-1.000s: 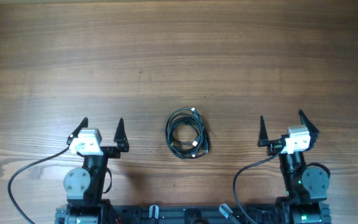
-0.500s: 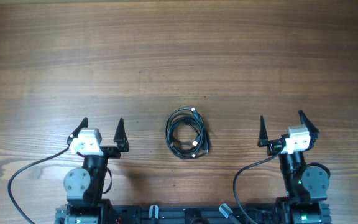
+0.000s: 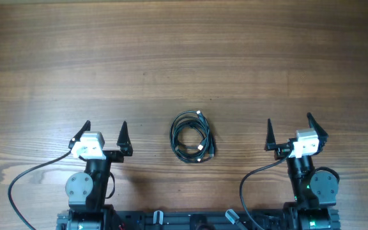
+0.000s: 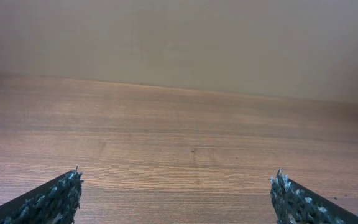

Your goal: Untangle cables

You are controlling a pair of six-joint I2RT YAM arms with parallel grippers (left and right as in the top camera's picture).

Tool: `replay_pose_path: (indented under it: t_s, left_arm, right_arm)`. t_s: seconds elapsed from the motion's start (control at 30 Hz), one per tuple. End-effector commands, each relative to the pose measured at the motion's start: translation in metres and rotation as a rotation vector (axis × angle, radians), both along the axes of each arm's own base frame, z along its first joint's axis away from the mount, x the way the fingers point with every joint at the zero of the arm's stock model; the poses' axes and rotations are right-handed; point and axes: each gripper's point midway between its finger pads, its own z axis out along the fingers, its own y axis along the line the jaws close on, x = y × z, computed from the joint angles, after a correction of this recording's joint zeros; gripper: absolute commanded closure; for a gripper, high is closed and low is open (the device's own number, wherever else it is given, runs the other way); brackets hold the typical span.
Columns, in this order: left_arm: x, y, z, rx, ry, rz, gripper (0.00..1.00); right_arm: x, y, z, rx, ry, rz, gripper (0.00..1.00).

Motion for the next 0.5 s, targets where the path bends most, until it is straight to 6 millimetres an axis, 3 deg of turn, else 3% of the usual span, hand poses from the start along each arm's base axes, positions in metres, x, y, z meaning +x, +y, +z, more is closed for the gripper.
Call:
replay_pose_path:
  t_s: [0.0,0.17,0.2,0.27,0.3,0.33,0.37,0.47]
  left_arm:
    - [0.000,0.002,-0.003,0.016,0.004,0.007,0.00]
    - [0.000,-0.004,-0.002,-0.033,0.003,-0.022,0.00]
    - [-0.002,-0.019,0.001,-0.142,0.006,-0.103,0.00]
    - [-0.005,-0.035,0.009,-0.191,-0.009,-0.195,0.00]
    - [-0.012,-0.053,0.015,-0.221,-0.019,-0.312,0.00]
    - [-0.019,-0.070,0.026,-0.236,-0.046,-0.421,0.00]
    - [-0.036,-0.092,0.050,-0.204,-0.140,-0.588,0.00]
    - [-0.051,-0.095,0.094,-0.210,-0.319,-0.643,0.00]
  right_arm:
    - [0.000,-0.002,0.002,-0.010,-0.010,-0.011,0.00]
    - [0.000,-0.002,0.002,-0.010,-0.010,-0.011,0.00]
    - [0.000,-0.002,0.002,-0.010,-0.010,-0.011,0.00]
    - [0.000,-0.002,0.002,-0.010,-0.010,-0.011,0.00]
    - [0.000,-0.002,0.002,-0.010,-0.010,-0.011,0.00]
    - [0.000,-0.002,0.002,-0.010,-0.010,-0.010,0.00]
    - [0.000,-0.002,0.002,-0.010,-0.010,-0.011,0.00]
    - [0.000,-0.002,0.002,-0.010,-0.010,-0.011,0.00]
